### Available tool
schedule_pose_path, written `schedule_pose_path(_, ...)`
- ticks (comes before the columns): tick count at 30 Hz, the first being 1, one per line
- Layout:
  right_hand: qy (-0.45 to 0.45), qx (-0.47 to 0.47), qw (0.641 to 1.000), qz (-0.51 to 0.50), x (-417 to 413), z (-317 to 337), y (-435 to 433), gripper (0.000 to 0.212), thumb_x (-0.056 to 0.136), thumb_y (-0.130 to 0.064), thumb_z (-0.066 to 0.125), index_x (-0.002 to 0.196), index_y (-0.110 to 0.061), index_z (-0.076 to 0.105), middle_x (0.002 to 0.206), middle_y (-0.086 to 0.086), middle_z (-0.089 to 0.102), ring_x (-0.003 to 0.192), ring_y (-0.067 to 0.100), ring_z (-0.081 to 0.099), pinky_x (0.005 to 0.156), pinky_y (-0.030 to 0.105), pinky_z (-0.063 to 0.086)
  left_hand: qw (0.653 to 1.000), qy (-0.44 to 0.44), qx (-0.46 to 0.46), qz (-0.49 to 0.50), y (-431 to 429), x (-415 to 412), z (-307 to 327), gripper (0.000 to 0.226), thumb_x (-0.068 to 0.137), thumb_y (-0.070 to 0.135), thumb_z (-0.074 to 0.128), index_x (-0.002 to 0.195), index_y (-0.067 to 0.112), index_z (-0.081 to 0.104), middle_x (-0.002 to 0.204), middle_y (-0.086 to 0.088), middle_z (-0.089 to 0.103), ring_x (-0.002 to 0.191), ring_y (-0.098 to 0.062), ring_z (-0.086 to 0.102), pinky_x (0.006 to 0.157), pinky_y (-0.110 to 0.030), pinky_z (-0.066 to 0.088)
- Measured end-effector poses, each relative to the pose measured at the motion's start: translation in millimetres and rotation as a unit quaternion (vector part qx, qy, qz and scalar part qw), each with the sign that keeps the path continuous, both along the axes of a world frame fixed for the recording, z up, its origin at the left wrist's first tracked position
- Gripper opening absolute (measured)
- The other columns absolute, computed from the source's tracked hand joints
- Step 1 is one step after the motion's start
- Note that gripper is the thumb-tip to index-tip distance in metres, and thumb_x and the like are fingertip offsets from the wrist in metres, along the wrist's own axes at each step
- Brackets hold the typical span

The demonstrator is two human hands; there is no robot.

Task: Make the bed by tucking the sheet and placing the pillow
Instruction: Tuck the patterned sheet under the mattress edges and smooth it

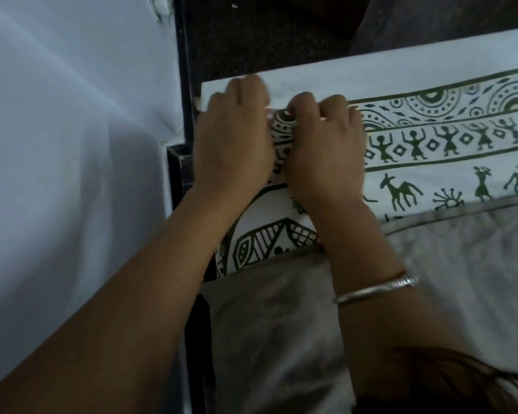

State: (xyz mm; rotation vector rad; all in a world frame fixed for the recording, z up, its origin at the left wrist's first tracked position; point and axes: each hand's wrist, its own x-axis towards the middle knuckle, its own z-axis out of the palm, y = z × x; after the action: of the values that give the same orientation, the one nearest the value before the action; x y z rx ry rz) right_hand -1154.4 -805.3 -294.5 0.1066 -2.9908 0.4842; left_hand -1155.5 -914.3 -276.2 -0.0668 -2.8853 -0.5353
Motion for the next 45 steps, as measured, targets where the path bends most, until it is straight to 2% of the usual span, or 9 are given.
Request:
schedule_pose_path(3,-0.003,-0.006,0.992,-0.125,18.3,-0.7,44.6,0.042,0.087,-0.016,0.048,0.129,-0.014,0.048,0.128,0.02,0.047,0.112,0.038,0.046,0.09,0.043,0.035,0.99,-0.011,0.044,-0.131,44.2,1.5,1.4,0.019,0.087,0.008,0.05,0.104,0.005,0.057,0.105,-0.014,0.058,0.093,-0.029,0.052,0.074,-0.037,0.038)
schedule_pose_path(5,-0.052,0.007,0.975,-0.215,26.0,-3.9,76.4,0.048,0.091,-0.023,0.047,0.137,-0.011,0.039,0.141,0.023,0.037,0.127,0.04,0.036,0.105,0.049,0.028,0.974,-0.054,0.029,-0.217,77.9,0.7,-4.5,0.034,0.087,0.012,0.05,0.12,0.008,0.055,0.124,-0.012,0.055,0.115,-0.028,0.049,0.093,-0.039,0.039)
schedule_pose_path(9,-0.181,0.016,0.952,-0.248,19.5,-14.3,120.9,0.056,0.1,-0.027,0.031,0.151,-0.011,0.012,0.156,0.025,0.002,0.144,0.038,-0.001,0.115,0.052,0.003,0.933,-0.17,-0.022,-0.317,130.5,-7.5,-19.8,0.052,0.093,0.019,0.037,0.145,0.016,0.031,0.155,-0.004,0.025,0.144,-0.023,0.015,0.116,-0.048,0.008)
schedule_pose_path(16,-0.213,0.001,0.976,-0.046,-20.0,-13.3,150.7,0.063,0.096,-0.032,0.039,0.152,-0.025,0.009,0.159,0.016,-0.002,0.145,0.033,-0.005,0.115,0.047,-0.003,0.944,-0.211,-0.125,-0.22,141.2,-40.4,-31.4,0.07,0.094,0.029,0.041,0.151,0.017,0.004,0.159,-0.001,-0.002,0.146,-0.025,-0.004,0.115,-0.045,-0.005)
schedule_pose_path(21,-0.133,0.014,0.97,-0.203,-15.2,-17.8,183.4,0.056,0.098,-0.033,0.034,0.15,-0.02,0.017,0.158,0.016,0.004,0.145,0.035,-0.003,0.114,0.051,-0.003,0.937,-0.169,-0.068,-0.299,190.1,-46.9,-26.2,0.064,0.094,0.019,0.041,0.15,0.013,0.011,0.159,-0.006,0.008,0.146,-0.025,0.002,0.116,-0.043,-0.001)
schedule_pose_path(24,-0.178,0.026,0.937,-0.298,-9.6,-23.4,209.2,0.062,0.099,-0.044,0.027,0.151,-0.017,0.009,0.156,0.024,-0.005,0.143,0.041,-0.009,0.114,0.049,-0.006,0.916,-0.19,-0.08,-0.343,217.3,-46.4,-34.7,0.059,0.097,0.027,0.034,0.151,0.021,0.01,0.159,0.0,0.002,0.145,-0.03,-0.005,0.113,-0.055,-0.006)
schedule_pose_path(32,-0.185,0.062,0.963,-0.186,-33.0,-37.9,226.6,0.062,0.094,-0.055,0.025,0.149,-0.039,0.002,0.158,0.014,-0.007,0.143,0.04,-0.011,0.114,0.05,-0.007,0.938,-0.128,-0.169,-0.276,212.0,-67.0,-61.9,0.06,0.095,0.043,0.012,0.151,0.023,0.0,0.159,0.006,-0.006,0.144,-0.032,-0.014,0.11,-0.057,-0.015)
schedule_pose_path(40,-0.218,0.054,0.968,-0.115,-46.0,-40.4,245.8,0.063,0.09,-0.063,0.027,0.145,-0.05,-0.002,0.16,0.002,-0.009,0.144,0.036,-0.012,0.114,0.048,-0.008,0.944,-0.112,-0.161,-0.264,212.7,-69.4,-65.2,0.066,0.093,0.047,0.021,0.151,0.018,0.007,0.159,-0.001,-0.002,0.145,-0.026,-0.006,0.114,-0.051,-0.009)
schedule_pose_path(45,-0.231,0.077,0.965,-0.097,-55.9,-35.0,236.8,0.064,0.088,-0.057,0.027,0.132,-0.063,-0.019,0.157,-0.003,-0.022,0.137,0.053,-0.014,0.109,0.064,-0.007,0.944,-0.065,-0.187,-0.263,202.4,-72.3,-60.8,0.077,0.089,0.053,0.028,0.15,0.01,0.009,0.159,-0.008,0.003,0.146,-0.024,-0.001,0.113,-0.05,-0.009)
